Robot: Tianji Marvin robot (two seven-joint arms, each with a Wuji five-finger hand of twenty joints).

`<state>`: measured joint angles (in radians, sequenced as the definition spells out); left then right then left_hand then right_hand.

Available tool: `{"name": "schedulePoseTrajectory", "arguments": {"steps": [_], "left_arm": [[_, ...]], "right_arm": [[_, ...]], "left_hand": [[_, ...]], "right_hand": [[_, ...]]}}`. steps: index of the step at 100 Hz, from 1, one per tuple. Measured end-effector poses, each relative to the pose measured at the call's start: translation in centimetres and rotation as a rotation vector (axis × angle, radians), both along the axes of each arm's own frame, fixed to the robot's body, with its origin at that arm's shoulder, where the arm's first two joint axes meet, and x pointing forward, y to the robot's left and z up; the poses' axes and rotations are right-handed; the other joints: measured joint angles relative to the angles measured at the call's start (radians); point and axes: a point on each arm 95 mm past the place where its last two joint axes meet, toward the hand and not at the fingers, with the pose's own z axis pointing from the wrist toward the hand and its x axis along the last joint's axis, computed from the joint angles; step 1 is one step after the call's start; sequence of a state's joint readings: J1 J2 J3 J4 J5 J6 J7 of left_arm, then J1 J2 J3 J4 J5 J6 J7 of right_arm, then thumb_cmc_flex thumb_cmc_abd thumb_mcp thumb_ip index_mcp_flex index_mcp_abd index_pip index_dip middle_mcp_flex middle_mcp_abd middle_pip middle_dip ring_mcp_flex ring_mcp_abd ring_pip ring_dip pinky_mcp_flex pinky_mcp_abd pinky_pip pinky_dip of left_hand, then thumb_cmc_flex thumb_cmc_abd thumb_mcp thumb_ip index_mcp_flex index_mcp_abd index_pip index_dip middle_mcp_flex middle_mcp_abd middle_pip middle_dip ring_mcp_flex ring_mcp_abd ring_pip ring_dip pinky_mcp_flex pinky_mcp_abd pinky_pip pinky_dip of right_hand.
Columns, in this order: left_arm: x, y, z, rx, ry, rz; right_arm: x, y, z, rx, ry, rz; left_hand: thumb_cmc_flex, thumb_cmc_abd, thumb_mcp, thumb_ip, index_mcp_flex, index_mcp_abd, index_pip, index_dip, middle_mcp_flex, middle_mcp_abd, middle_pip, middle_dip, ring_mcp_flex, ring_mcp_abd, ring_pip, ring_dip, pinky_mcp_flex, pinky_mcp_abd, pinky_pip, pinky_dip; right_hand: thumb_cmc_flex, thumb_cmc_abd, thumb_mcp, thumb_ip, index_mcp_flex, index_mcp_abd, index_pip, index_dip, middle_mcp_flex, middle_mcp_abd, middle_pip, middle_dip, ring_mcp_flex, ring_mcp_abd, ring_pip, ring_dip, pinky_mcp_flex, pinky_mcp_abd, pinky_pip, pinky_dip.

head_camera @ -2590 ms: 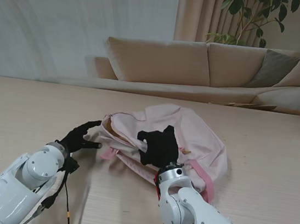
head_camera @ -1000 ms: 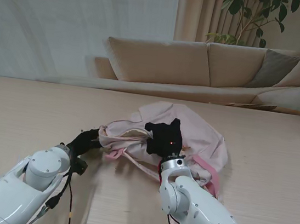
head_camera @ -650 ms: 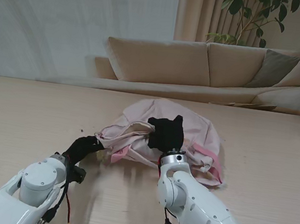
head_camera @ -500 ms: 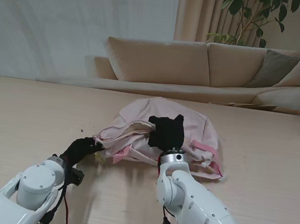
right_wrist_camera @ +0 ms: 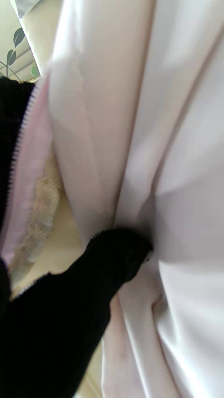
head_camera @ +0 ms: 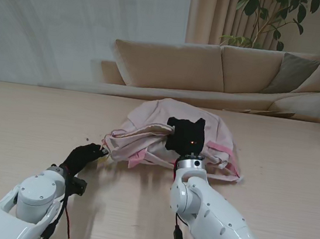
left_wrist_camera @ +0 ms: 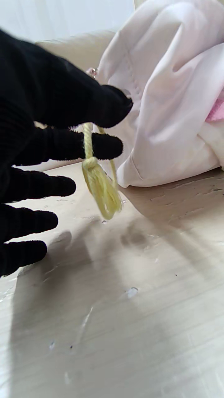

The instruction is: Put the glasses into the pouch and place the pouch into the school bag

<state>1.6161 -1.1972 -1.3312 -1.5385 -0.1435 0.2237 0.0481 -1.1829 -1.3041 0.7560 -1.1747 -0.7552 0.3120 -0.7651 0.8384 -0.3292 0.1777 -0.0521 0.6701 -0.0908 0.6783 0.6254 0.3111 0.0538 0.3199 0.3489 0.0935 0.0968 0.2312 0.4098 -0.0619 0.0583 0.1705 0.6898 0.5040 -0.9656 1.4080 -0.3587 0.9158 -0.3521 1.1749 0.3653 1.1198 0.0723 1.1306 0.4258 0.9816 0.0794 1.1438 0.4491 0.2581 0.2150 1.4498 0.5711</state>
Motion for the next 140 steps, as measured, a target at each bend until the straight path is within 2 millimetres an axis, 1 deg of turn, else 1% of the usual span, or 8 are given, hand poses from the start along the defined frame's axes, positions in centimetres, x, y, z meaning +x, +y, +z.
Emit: {"name": "schedulePoseTrajectory", "arguments": {"steps": [23, 43, 67, 94, 105, 110, 119, 140], "left_arm": [[0.2, -0.1, -0.1, -0.011, -0.007, 0.018], [-0.1, -0.4, -0.1, -0.068, 0.000, 0.005], [-0.7, -2.0, 0.2, -0.054, -0.058, -0.024], [-1.0, -3.3, 1.3, 0.009, -0.126, -0.022], [-1.0, -3.3, 1.4, 0.039, -0.127, -0.024], [-1.0, -3.2, 1.4, 0.051, -0.128, -0.023], [-1.0, -3.1, 1.3, 0.071, -0.130, -0.011], [-0.9, -2.8, 1.1, 0.107, -0.136, 0.001]], "right_arm": [[0.2, -0.5, 0.1, 0.002, -0.008, -0.013], [0.4, -0.9, -0.1, 0.000, -0.013, -0.038], [0.6, -0.4, -1.0, -0.013, -0.006, -0.047], [-0.5, 0.7, -2.7, -0.098, 0.045, 0.123], [-1.2, 0.5, -3.2, -0.091, 0.144, 0.194], [-1.7, 0.4, -3.2, -0.091, 0.211, 0.261], [-2.6, 0.1, -3.1, -0.115, 0.211, 0.388], [-3.0, -1.0, -1.7, -0.032, 0.167, 0.490]], "left_hand": [[0.014, 0.001, -0.032, 0.000, 0.014, -0.052, 0.114, 0.002, -0.009, 0.000, 0.000, 0.000, 0.000, 0.010, 0.000, 0.000, 0.005, -0.001, 0.000, 0.000], [-0.019, 0.015, -0.033, 0.005, 0.130, 0.054, 0.143, 0.028, 0.005, 0.001, 0.000, 0.000, 0.000, 0.017, 0.000, 0.000, -0.018, 0.002, 0.000, 0.000], [-0.027, -0.023, 0.048, 0.005, 0.158, 0.070, 0.256, 0.224, 0.012, 0.002, 0.003, 0.000, 0.014, 0.023, 0.031, 0.015, 0.005, 0.178, 0.000, -0.011], [-0.078, -0.048, 0.191, 0.005, 0.251, 0.096, 0.362, 0.326, 0.053, 0.013, 0.035, 0.003, 0.037, 0.036, 0.077, 0.025, 0.016, 0.193, 0.000, -0.012], [-0.102, -0.048, 0.237, 0.005, 0.282, 0.108, 0.373, 0.354, 0.070, 0.014, 0.041, 0.010, 0.041, 0.047, 0.090, 0.026, 0.023, 0.203, 0.000, -0.012], [-0.113, -0.049, 0.246, 0.005, 0.282, 0.108, 0.378, 0.366, 0.070, 0.014, 0.041, 0.010, 0.041, 0.047, 0.096, 0.026, 0.025, 0.203, 0.000, -0.012], [-0.114, -0.050, 0.259, 0.005, 0.282, 0.108, 0.396, 0.380, 0.075, 0.014, 0.051, 0.011, 0.041, 0.047, 0.099, 0.026, 0.030, 0.203, 0.000, -0.011], [-0.117, -0.050, 0.259, 0.005, 0.325, 0.109, 0.431, 0.416, 0.096, 0.024, 0.074, 0.020, 0.050, 0.059, 0.134, 0.047, 0.031, 0.203, 0.000, 0.002]], "right_hand": [[0.001, 0.000, 0.000, 0.000, 0.000, 0.000, 0.002, 0.000, -0.002, 0.000, 0.001, -0.001, 0.000, 0.001, 0.000, 0.000, 0.000, 0.000, 0.000, 0.000], [0.001, 0.000, 0.000, 0.000, 0.000, 0.000, 0.003, 0.000, -0.005, 0.001, 0.012, -0.002, 0.000, 0.001, 0.008, 0.000, 0.013, 0.000, 0.003, 0.000], [0.013, 0.000, 0.000, 0.000, 0.000, 0.002, 0.016, -0.052, -0.009, 0.012, 0.024, -0.041, -0.001, 0.009, 0.012, 0.001, 0.036, 0.000, 0.013, 0.001], [0.040, 0.030, 0.000, 0.006, -0.018, 0.011, 0.018, -0.076, -0.056, 0.012, -0.002, -0.057, -0.044, 0.006, -0.039, 0.013, -0.014, 0.009, 0.008, 0.002], [-0.120, 0.057, -0.037, 0.016, -0.134, 0.055, -0.023, -0.016, -0.289, 0.012, -0.066, 0.019, -0.234, 0.003, -0.094, 0.087, -0.174, 0.021, -0.043, -0.032], [-0.265, 0.083, -0.086, 0.094, -0.186, 0.096, -0.125, 0.089, -0.412, 0.012, -0.095, 0.032, -0.318, -0.001, -0.124, 0.092, -0.236, 0.020, -0.065, -0.056], [-0.474, 0.146, -0.189, 0.109, -0.308, 0.115, -0.211, 0.140, -0.555, 0.012, -0.137, 0.032, -0.427, -0.024, -0.165, 0.093, -0.307, 0.011, -0.121, -0.083], [-0.587, 0.284, -0.278, 0.113, -0.462, 0.177, -0.286, 0.103, -0.668, 0.002, -0.164, 0.032, -0.516, -0.047, -0.241, 0.089, -0.331, 0.009, -0.294, -0.101]]}}
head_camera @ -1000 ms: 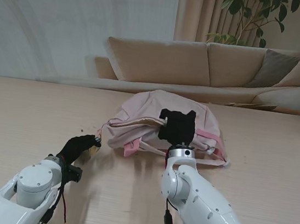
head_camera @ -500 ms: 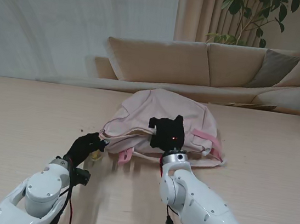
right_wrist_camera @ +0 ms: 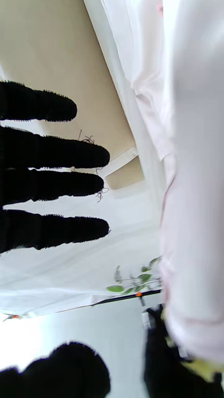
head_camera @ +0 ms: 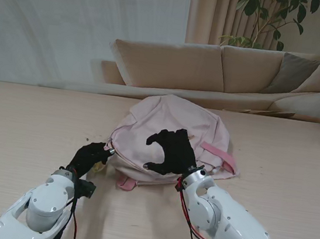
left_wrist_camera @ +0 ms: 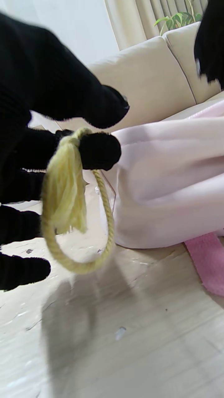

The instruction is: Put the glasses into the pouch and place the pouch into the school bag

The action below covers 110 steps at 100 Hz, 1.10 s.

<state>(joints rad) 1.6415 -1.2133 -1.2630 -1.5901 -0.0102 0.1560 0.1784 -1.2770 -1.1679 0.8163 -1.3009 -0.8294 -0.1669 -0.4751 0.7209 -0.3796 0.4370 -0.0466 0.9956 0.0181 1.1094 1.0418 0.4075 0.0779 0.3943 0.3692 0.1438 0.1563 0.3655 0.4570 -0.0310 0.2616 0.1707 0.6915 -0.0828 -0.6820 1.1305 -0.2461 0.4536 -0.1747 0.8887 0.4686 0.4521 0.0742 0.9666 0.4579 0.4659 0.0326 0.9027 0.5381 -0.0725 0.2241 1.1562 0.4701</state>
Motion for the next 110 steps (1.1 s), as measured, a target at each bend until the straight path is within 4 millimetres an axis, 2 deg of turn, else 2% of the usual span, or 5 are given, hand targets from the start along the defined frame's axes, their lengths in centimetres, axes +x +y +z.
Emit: {"name": "schedulePoseTrajectory", "arguments": {"steps": [12, 32, 49, 73, 110], "left_arm": [[0.0, 0.0, -0.2, 0.019, -0.006, -0.005], [-0.3, -0.1, -0.3, 0.047, -0.026, -0.017], [-1.2, -0.3, -0.4, 0.130, -0.054, -0.041], [-2.0, -0.9, -0.8, 0.219, -0.059, -0.139], [-2.8, -1.5, -1.2, 0.327, -0.081, -0.243]], "right_arm": [[0.0, 0.3, 1.1, 0.120, 0.014, 0.033], [1.5, 2.4, 2.3, 0.081, -0.009, 0.074], [4.7, 4.2, 2.3, 0.007, 0.027, 0.075], [7.7, 6.7, 1.6, -0.104, 0.117, 0.132], [7.4, 10.1, 0.4, -0.279, 0.150, 0.272]], "left_hand": [[-0.009, 0.000, -0.002, 0.000, 0.020, 0.000, 0.016, 0.012, 0.012, 0.001, -0.001, 0.002, 0.002, 0.000, 0.012, 0.004, 0.000, 0.000, 0.001, 0.001], [-0.010, 0.000, -0.002, 0.000, 0.020, 0.000, 0.020, 0.023, 0.023, 0.001, 0.005, 0.004, 0.002, 0.001, 0.013, 0.005, 0.000, 0.000, 0.001, 0.010], [-0.014, 0.000, -0.002, 0.000, 0.020, 0.000, 0.020, 0.025, 0.023, 0.001, 0.005, 0.012, 0.002, 0.001, 0.023, 0.005, 0.000, 0.000, 0.007, 0.010], [-0.022, 0.000, -0.003, 0.000, 0.020, -0.002, 0.020, 0.037, 0.026, 0.001, 0.005, 0.014, 0.002, 0.001, 0.025, 0.014, 0.001, 0.001, 0.007, 0.010], [-0.023, 0.012, -0.015, 0.000, 0.019, -0.032, 0.018, 0.073, 0.026, -0.001, 0.062, 0.123, 0.014, 0.001, 0.124, 0.094, 0.001, 0.001, 0.008, 0.011]], "right_hand": [[0.009, 0.011, 0.001, 0.019, -0.021, 0.000, -0.008, -0.037, 0.000, 0.000, 0.000, -0.004, -0.009, 0.000, -0.010, -0.003, -0.001, 0.000, -0.031, 0.015], [0.215, 0.059, -0.077, 0.059, -0.021, -0.109, -0.034, -0.071, 0.016, -0.016, -0.088, -0.026, -0.009, -0.015, -0.114, -0.052, -0.001, -0.013, -0.007, 0.061], [0.362, -0.035, 0.109, 0.060, -0.062, -0.252, -0.100, -0.118, -0.016, -0.074, -0.144, -0.042, -0.033, -0.052, -0.204, -0.097, -0.001, -0.020, -0.007, 0.014], [0.523, -0.081, 0.218, 0.059, -0.101, -0.266, -0.214, -0.204, -0.171, -0.123, -0.168, -0.063, -0.082, -0.097, -0.265, -0.127, -0.001, -0.036, -0.031, -0.043], [0.601, -0.203, 0.257, 0.068, -0.163, -0.265, -0.252, -0.245, -0.236, -0.143, -0.274, -0.121, -0.148, -0.123, -0.302, -0.144, -0.001, -0.063, -0.049, -0.074]]}}
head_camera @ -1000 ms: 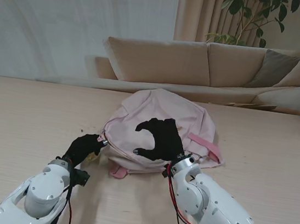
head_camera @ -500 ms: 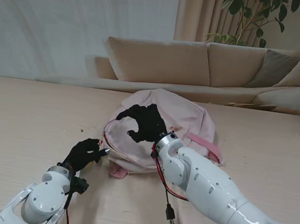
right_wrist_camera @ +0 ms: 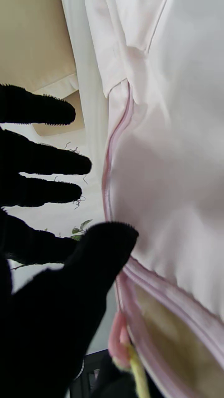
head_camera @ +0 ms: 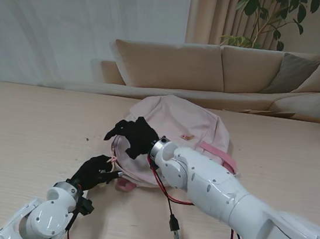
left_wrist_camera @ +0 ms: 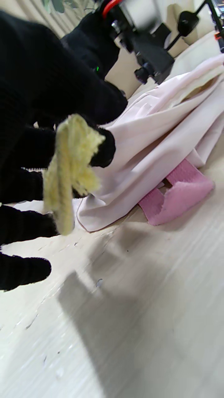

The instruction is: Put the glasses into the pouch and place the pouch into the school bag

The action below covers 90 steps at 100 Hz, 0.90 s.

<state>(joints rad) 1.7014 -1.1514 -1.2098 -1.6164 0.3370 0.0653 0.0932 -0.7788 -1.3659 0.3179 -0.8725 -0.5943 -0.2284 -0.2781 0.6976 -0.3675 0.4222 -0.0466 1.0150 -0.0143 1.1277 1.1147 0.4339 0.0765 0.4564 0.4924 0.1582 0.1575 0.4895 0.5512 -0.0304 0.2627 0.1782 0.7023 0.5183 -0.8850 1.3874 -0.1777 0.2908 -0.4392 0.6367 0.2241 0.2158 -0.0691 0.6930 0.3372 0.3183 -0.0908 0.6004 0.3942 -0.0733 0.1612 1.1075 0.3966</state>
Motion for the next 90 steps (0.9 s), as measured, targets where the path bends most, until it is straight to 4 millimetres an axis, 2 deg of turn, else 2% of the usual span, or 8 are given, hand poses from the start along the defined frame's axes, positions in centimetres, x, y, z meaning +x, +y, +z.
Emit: {"name": "schedulePoseTrajectory", "arguments": {"steps": [15, 31, 38, 47, 56, 65, 75, 90], "left_arm": [[-0.3, 0.1, -0.1, 0.010, -0.015, -0.017], [-0.3, 0.2, -0.2, 0.006, -0.021, -0.028], [-0.3, 0.2, -0.3, 0.006, -0.030, -0.037], [-0.3, 0.2, -0.2, 0.018, -0.042, -0.057], [-0.4, 0.3, -0.2, 0.029, -0.050, -0.068], [-0.3, 0.3, -0.2, 0.027, -0.052, -0.069], [-0.2, 0.5, -0.3, 0.028, -0.051, -0.066], [0.4, 0.8, -0.3, 0.030, -0.048, -0.062]], "right_arm": [[0.3, 0.8, -0.4, -0.037, 0.022, 0.015], [0.2, 1.8, -0.8, -0.093, 0.049, 0.055], [0.4, 2.0, -1.1, -0.127, 0.053, 0.063], [0.8, 2.1, -1.4, -0.156, 0.045, 0.055], [1.1, 2.1, -1.6, -0.164, 0.032, 0.041], [1.4, 1.8, -1.8, -0.176, 0.007, 0.017], [1.8, 1.4, -2.0, -0.232, -0.029, -0.043], [2.2, 0.6, -1.9, -0.369, -0.049, -0.148]], "left_hand": [[-0.001, 0.009, -0.011, 0.000, 0.000, -0.024, 0.000, 0.012, 0.004, -0.012, 0.041, 0.094, 0.012, 0.008, 0.068, 0.047, 0.000, 0.000, 0.011, 0.026], [-0.011, 0.010, -0.012, 0.000, 0.000, -0.029, 0.000, 0.013, 0.012, -0.013, 0.062, 0.139, 0.012, 0.009, 0.086, 0.073, 0.000, 0.000, 0.014, 0.051], [-0.011, 0.010, -0.012, 0.000, 0.000, -0.038, 0.000, 0.013, 0.026, -0.016, 0.074, 0.152, 0.012, 0.009, 0.095, 0.073, 0.000, 0.000, 0.025, 0.061], [-0.011, 0.010, -0.012, 0.000, 0.000, -0.042, 0.000, 0.013, 0.026, -0.025, 0.074, 0.153, 0.013, 0.009, 0.095, 0.073, 0.001, 0.000, 0.027, 0.067], [-0.011, 0.010, -0.012, 0.000, 0.000, -0.049, 0.000, 0.013, 0.026, -0.025, 0.074, 0.153, 0.013, 0.009, 0.095, 0.074, 0.001, 0.000, 0.027, 0.073], [-0.011, 0.010, -0.012, 0.000, -0.002, -0.049, 0.000, 0.013, 0.026, -0.025, 0.074, 0.153, 0.013, 0.009, 0.095, 0.074, 0.001, 0.000, 0.027, 0.073], [-0.011, 0.010, -0.012, 0.000, -0.002, -0.049, -0.001, 0.013, 0.026, -0.025, 0.074, 0.153, 0.013, 0.009, 0.095, 0.074, 0.001, 0.000, 0.027, 0.074], [-0.012, 0.010, -0.013, 0.000, -0.020, -0.049, -0.001, 0.013, 0.026, -0.025, 0.074, 0.153, 0.013, 0.009, 0.095, 0.074, 0.001, 0.000, 0.027, 0.074]], "right_hand": [[-0.013, 0.000, 0.008, 0.000, 0.013, 0.000, -0.003, -0.009, 0.000, 0.000, -0.067, -0.022, -0.030, -0.010, -0.022, -0.010, 0.000, -0.007, -0.009, -0.012], [-0.014, 0.000, 0.008, 0.000, 0.277, -0.059, 0.114, 0.034, 0.000, -0.023, -0.062, -0.022, -0.044, -0.021, -0.027, -0.012, 0.000, -0.017, -0.023, -0.026], [-0.014, -0.008, 0.008, 0.000, 0.435, -0.061, 0.177, 0.082, 0.000, -0.043, 0.015, -0.005, -0.044, -0.032, -0.026, -0.012, 0.000, -0.018, -0.024, -0.026], [-0.008, -0.079, -0.002, -0.127, 0.582, -0.061, 0.328, 0.004, 0.023, -0.073, 0.064, 0.009, -0.044, -0.046, -0.030, -0.017, 0.000, -0.018, -0.024, -0.039], [0.011, -0.116, -0.002, -0.167, 0.696, -0.063, 0.438, -0.005, 0.185, -0.097, 0.056, 0.012, 0.001, -0.073, -0.045, -0.022, 0.000, -0.019, -0.021, -0.040], [0.011, -0.067, -0.009, -0.167, 0.696, -0.065, 0.439, 0.097, 0.491, -0.098, -0.020, 0.007, 0.117, -0.106, -0.050, -0.022, 0.001, -0.022, 0.018, -0.040], [0.007, -0.040, -0.007, -0.178, 0.696, -0.051, 0.431, 0.194, 0.838, -0.045, -0.094, -0.026, 0.323, -0.089, 0.019, -0.006, 0.024, -0.023, 0.081, -0.032], [0.012, -0.040, 0.009, -0.178, 0.695, -0.034, 0.427, 0.274, 0.928, 0.005, 0.008, -0.016, 0.462, -0.017, 0.104, 0.019, 0.091, 0.002, 0.105, -0.012]]}}
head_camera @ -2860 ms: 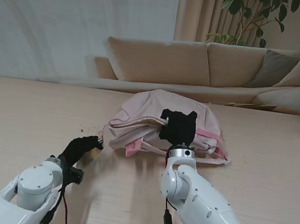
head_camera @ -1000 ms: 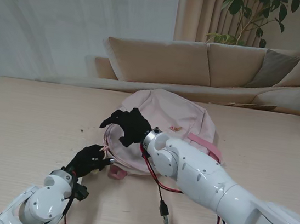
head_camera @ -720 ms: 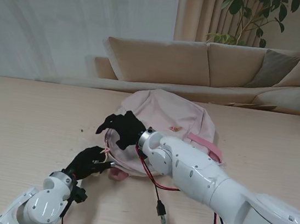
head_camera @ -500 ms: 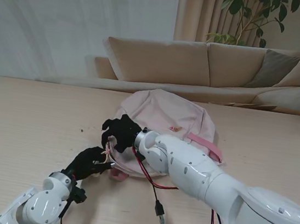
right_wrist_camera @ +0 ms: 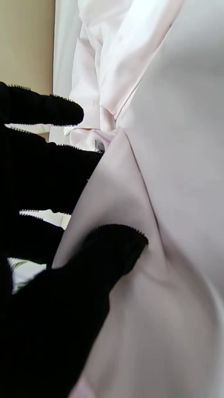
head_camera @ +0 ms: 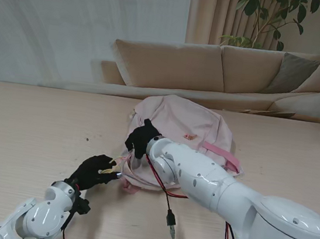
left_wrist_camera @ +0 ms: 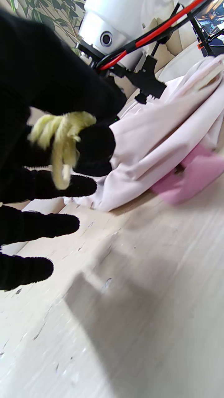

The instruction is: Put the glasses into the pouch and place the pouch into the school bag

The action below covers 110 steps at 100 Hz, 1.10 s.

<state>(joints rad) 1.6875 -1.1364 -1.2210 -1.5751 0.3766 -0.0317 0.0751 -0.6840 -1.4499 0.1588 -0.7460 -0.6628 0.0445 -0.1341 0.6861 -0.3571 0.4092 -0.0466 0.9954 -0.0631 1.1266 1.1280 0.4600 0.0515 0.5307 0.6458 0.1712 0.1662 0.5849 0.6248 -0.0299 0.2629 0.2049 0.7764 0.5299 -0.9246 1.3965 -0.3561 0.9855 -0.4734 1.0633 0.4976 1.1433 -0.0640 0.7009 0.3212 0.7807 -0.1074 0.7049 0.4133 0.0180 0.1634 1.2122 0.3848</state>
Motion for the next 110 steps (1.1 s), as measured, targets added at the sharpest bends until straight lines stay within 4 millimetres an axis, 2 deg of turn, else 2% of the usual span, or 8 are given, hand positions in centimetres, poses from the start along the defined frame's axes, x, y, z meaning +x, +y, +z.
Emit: {"name": "schedulePoseTrajectory", "arguments": {"steps": [22, 33, 53, 77, 92, 100, 104, 110], "left_arm": [[1.0, 0.0, -0.2, -0.005, 0.005, -0.007], [1.7, 0.0, -0.3, -0.012, 0.007, -0.009], [2.5, -0.2, -0.2, -0.029, 0.007, -0.034], [2.7, -0.3, -0.3, -0.057, 0.024, -0.030], [2.5, -0.2, -0.3, -0.017, 0.013, -0.039], [2.2, 0.2, -0.2, 0.009, 0.002, -0.030], [2.1, 0.4, -0.2, 0.008, 0.002, -0.018], [2.0, 0.8, -0.2, 0.007, -0.002, 0.005]], "right_arm": [[0.6, -2.7, -0.4, 0.065, 0.001, -0.118], [-0.4, -3.7, -0.6, 0.086, 0.001, -0.220], [-2.0, -4.8, -1.1, 0.036, -0.036, -0.328], [-2.2, -6.0, -1.3, 0.121, -0.189, -0.455], [-1.8, -5.8, -1.3, 0.133, -0.180, -0.559], [-1.4, -5.9, -0.8, 0.272, -0.091, -0.594], [-1.4, -5.8, -0.5, 0.319, -0.068, -0.590], [-1.7, -5.7, 0.1, 0.377, -0.038, -0.557]], "left_hand": [[0.000, 0.000, 0.000, 0.000, 0.000, 0.000, 0.000, 0.000, 0.000, 0.000, 0.000, 0.000, 0.011, 0.000, 0.006, 0.000, 0.000, 0.000, 0.000, 0.000], [0.000, 0.000, 0.000, 0.000, 0.000, 0.000, 0.000, 0.000, 0.000, 0.000, 0.000, 0.000, 0.011, 0.000, 0.006, 0.000, 0.000, 0.000, 0.000, 0.000], [-0.001, 0.000, 0.000, 0.000, 0.000, 0.000, 0.000, 0.000, 0.000, 0.000, 0.000, 0.000, 0.011, 0.000, 0.006, 0.000, 0.000, 0.000, 0.000, 0.000], [-0.011, 0.001, 0.000, 0.000, -0.001, -0.001, -0.003, 0.000, 0.000, -0.001, 0.000, 0.000, 0.011, 0.000, 0.006, 0.000, 0.002, 0.000, 0.000, 0.000], [-0.011, 0.001, 0.001, 0.000, -0.001, -0.001, -0.004, 0.000, 0.001, -0.001, 0.000, 0.000, 0.013, 0.000, 0.006, 0.000, 0.008, 0.005, 0.000, 0.000], [-0.011, 0.001, 0.001, 0.000, -0.001, -0.001, -0.004, 0.000, 0.001, -0.001, 0.000, 0.000, 0.013, 0.000, 0.005, 0.000, 0.008, 0.005, 0.000, 0.000], [-0.011, 0.001, 0.001, 0.000, -0.001, -0.001, -0.003, 0.000, 0.001, -0.001, 0.000, 0.000, 0.013, 0.000, 0.005, 0.000, 0.008, 0.005, 0.000, 0.000], [-0.011, 0.001, 0.001, 0.000, -0.001, -0.001, -0.001, 0.000, 0.001, -0.001, 0.000, 0.000, 0.013, 0.000, 0.005, 0.000, 0.008, 0.006, 0.000, 0.000]], "right_hand": [[0.006, 0.000, 0.001, 0.000, -0.004, 0.021, -0.009, 0.016, 0.003, 0.045, 0.094, 0.045, 0.114, 0.075, 0.028, -0.016, 0.203, 0.193, -0.014, 0.000], [0.010, 0.000, 0.001, 0.001, -0.005, 0.043, -0.009, 0.020, 0.003, 0.059, 0.122, 0.049, 0.150, 0.090, 0.018, -0.029, 0.278, 0.247, -0.027, -0.001], [0.010, 0.000, 0.001, 0.001, -0.005, 0.058, -0.010, 0.007, 0.011, 0.061, 0.156, 0.076, 0.187, 0.094, 0.034, -0.028, 0.317, 0.247, -0.024, -0.001], [0.003, -0.001, 0.001, 0.001, -0.005, 0.080, -0.012, -0.014, 0.016, 0.077, 0.207, 0.113, 0.230, 0.117, 0.089, -0.017, 0.341, 0.238, 0.027, 0.023], [-0.026, 0.011, -0.021, -0.003, -0.078, 0.198, 0.021, -0.042, 0.008, 0.080, 0.238, 0.136, 0.230, 0.121, 0.132, -0.015, 0.351, 0.205, 0.039, 0.039], [-0.018, 0.050, -0.069, 0.002, -0.223, 0.231, -0.011, -0.103, -0.109, 0.099, 0.255, 0.137, 0.157, 0.128, 0.138, -0.002, 0.279, 0.169, 0.050, 0.052], [-0.040, 0.113, -0.083, 0.053, -0.331, 0.274, -0.069, -0.104, -0.254, 0.120, 0.256, 0.137, 0.054, 0.128, 0.138, 0.020, 0.198, 0.137, 0.051, 0.061], [-0.067, 0.216, -0.123, 0.154, -0.489, 0.307, -0.150, -0.041, -0.481, 0.131, 0.253, 0.137, -0.126, 0.125, 0.133, 0.048, 0.056, 0.068, 0.049, 0.061]]}}
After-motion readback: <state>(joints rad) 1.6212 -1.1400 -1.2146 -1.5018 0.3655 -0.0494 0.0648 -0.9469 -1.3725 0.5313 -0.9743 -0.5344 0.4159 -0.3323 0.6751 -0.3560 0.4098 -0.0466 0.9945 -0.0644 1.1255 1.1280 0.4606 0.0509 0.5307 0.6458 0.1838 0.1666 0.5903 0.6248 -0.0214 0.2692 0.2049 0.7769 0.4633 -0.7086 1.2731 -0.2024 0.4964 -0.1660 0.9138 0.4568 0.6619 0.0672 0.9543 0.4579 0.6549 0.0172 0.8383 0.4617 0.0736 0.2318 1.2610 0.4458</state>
